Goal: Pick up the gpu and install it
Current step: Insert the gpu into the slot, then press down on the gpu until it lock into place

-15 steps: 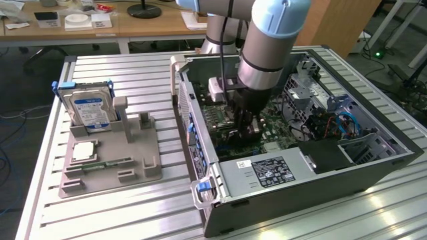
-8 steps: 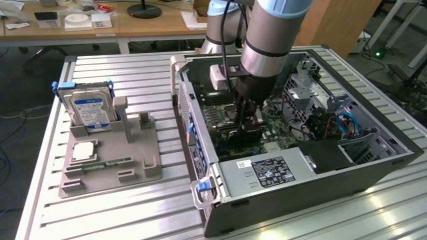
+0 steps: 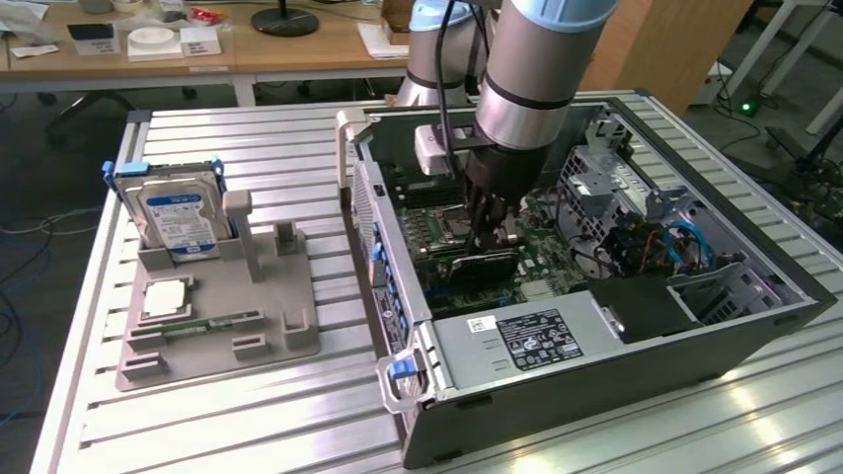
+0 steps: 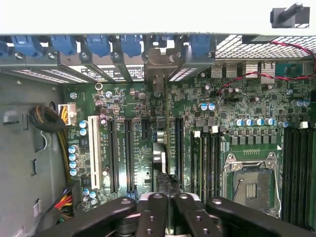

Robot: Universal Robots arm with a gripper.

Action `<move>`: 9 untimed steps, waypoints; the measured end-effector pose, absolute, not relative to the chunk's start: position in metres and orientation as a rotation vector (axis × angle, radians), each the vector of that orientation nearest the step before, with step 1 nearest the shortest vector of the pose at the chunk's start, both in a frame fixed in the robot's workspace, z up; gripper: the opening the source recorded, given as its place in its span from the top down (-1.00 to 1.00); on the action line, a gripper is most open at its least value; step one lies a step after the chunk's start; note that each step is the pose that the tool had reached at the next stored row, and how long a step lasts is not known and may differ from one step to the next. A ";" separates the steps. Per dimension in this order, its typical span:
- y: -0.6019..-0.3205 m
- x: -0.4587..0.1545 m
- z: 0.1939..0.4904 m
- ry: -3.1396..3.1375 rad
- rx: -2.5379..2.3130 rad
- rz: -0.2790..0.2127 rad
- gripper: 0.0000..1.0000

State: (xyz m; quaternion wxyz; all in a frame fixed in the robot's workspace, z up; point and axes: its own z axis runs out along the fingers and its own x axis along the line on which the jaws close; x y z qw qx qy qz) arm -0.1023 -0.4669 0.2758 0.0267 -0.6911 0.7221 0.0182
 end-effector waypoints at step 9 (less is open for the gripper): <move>-0.467 -0.102 0.276 2.231 -2.135 0.056 0.80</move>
